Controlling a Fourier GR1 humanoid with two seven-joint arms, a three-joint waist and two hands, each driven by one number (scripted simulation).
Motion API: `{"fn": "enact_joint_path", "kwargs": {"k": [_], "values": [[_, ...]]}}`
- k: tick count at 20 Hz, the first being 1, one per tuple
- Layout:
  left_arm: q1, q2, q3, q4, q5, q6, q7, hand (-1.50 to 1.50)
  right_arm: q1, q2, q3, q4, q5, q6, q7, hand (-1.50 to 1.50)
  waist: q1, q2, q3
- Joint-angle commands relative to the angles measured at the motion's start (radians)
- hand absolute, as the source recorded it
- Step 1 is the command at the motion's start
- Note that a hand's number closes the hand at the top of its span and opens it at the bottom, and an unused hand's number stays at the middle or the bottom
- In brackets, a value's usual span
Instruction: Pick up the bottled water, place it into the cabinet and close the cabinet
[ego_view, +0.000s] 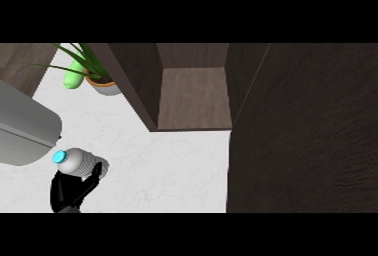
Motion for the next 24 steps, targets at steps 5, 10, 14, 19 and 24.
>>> {"fn": "enact_joint_path", "kwargs": {"k": [5,10,14,19,24], "values": [[-0.034,-0.004,0.004,0.108,0.006,-0.057,-0.097,1.50,0.027,-0.027,-0.016,-0.108,-0.026,-0.008,0.049,-1.50,-0.008,0.008,-0.017],[-0.059,-0.048,-0.081,0.059,-0.048,-0.092,-0.086,1.50,0.012,-0.032,-0.049,-0.071,-0.044,-0.003,0.018,-1.50,-0.008,0.004,-0.015],[-0.075,-0.121,-0.161,0.026,-0.111,-0.057,-0.087,1.50,0.004,-0.006,0.007,-0.054,0.010,-0.024,0.019,-1.50,-0.002,0.003,-0.015],[-0.093,-0.128,-0.276,0.041,-0.034,-0.062,-0.071,1.50,-0.003,-0.039,-0.026,-0.065,-0.049,0.003,0.037,-1.50,0.001,0.001,-0.014],[-0.123,-0.130,-0.376,-0.051,0.084,-0.028,0.065,1.50,0.005,-0.037,-0.042,-0.035,-0.057,0.011,-0.005,-1.50,0.009,-0.003,-0.013]]}}
